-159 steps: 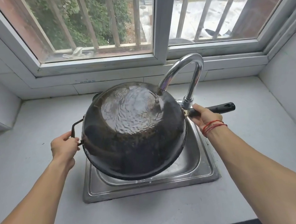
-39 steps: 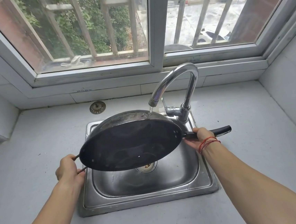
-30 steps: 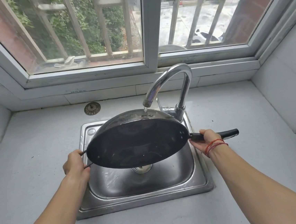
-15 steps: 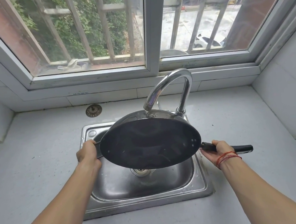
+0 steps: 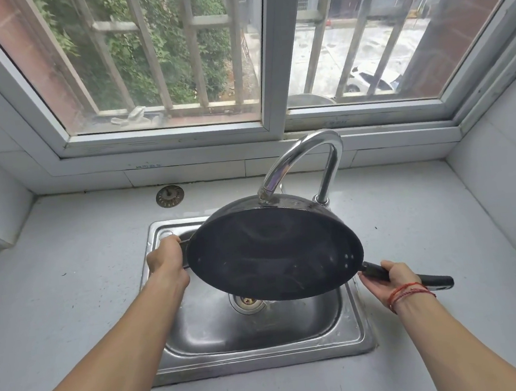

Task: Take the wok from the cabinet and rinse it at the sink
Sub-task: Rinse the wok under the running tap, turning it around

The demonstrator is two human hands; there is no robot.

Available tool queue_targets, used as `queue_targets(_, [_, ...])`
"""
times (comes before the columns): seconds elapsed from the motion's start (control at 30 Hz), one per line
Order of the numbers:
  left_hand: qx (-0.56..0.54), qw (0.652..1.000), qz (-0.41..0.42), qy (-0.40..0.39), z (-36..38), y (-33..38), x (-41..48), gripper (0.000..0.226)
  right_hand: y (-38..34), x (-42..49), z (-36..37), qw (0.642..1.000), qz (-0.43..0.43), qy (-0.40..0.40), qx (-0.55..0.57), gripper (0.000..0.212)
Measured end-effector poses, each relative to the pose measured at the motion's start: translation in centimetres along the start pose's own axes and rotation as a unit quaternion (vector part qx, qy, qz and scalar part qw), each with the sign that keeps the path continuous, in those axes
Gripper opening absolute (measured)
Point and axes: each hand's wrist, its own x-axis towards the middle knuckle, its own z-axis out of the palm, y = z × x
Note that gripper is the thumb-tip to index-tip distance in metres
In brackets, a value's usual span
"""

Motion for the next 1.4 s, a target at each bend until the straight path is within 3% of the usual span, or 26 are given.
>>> queue_targets(0.3, [0.018, 1.000, 0.004, 0.002, 0.0, 0.0, 0.1, 0.005, 0.2, -0.6, -0.2, 1.000, -0.004, 0.012, 0.009, 0.039])
queue_targets(0.4, [0.019, 1.000, 0.003, 0.002, -0.1, 0.0, 0.2, 0.018, 0.4, -0.8, -0.2, 1.000, -0.002, 0.014, 0.003, 0.036])
queue_targets(0.57, [0.017, 1.000, 0.012, -0.006, 0.1, 0.5, -0.2, 0.010, 0.7, -1.3, -0.3, 1.000, 0.008, 0.015, 0.005, 0.018])
queue_targets(0.67, [0.009, 1.000, 0.013, -0.011, 0.2, 0.6, -0.4, 0.024, 0.7, -1.4, -0.3, 1.000, 0.012, 0.017, 0.001, 0.018])
queue_targets(0.87, [0.015, 1.000, 0.018, -0.017, 0.7, 1.1, -0.9, 0.025, 0.9, -1.3, -0.5, 1.000, 0.018, 0.020, 0.014, 0.019])
queue_targets(1.03, [0.025, 0.999, 0.012, -0.032, 1.3, 1.7, -1.3, 0.012, 1.4, -1.2, -1.1, 0.999, 0.026, 0.023, 0.033, 0.019])
queue_targets(1.2, [0.023, 0.999, 0.022, -0.043, 1.4, 2.0, -1.2, 0.022, 1.6, -1.4, -1.2, 0.998, 0.028, 0.025, 0.050, 0.020])
queue_targets(1.4, [0.014, 0.999, 0.004, -0.029, 0.5, 1.4, -0.7, 0.013, 1.3, -2.4, -0.6, 0.998, 0.017, 0.012, 0.054, 0.019])
